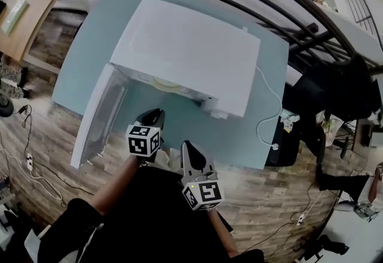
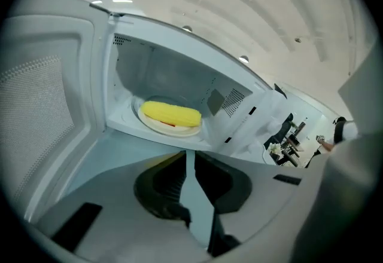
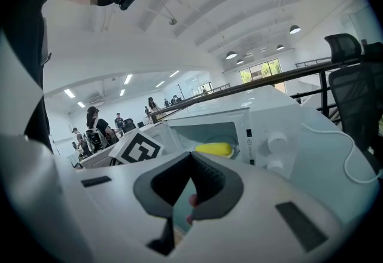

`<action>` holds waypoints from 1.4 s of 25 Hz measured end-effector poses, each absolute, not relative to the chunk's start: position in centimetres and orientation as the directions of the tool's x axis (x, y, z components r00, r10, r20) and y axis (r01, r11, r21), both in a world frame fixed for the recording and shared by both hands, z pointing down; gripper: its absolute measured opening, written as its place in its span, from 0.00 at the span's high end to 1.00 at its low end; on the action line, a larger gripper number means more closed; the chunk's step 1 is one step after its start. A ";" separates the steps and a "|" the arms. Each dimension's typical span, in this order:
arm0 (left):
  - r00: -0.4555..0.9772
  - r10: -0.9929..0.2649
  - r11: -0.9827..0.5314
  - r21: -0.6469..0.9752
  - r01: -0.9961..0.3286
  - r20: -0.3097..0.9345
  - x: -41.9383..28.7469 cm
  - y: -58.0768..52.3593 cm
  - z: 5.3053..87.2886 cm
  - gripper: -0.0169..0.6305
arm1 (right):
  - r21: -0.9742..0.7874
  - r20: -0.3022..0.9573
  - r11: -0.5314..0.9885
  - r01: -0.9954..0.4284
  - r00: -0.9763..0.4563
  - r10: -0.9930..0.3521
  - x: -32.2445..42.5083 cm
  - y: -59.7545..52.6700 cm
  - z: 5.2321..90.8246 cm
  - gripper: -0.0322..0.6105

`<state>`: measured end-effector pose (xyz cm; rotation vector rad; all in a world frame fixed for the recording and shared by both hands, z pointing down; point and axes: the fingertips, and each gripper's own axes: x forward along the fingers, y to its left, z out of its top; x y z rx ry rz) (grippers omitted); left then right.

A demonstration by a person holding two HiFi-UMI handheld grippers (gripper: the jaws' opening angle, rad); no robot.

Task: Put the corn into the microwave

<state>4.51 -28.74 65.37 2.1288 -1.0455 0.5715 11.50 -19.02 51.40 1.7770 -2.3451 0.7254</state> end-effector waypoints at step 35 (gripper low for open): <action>0.735 -0.636 -0.633 0.388 -0.670 0.232 -2.6 -18.1 48.3 0.97 | -0.293 0.184 0.166 -0.942 -0.226 -0.957 8.9 -12.5 46.3 0.94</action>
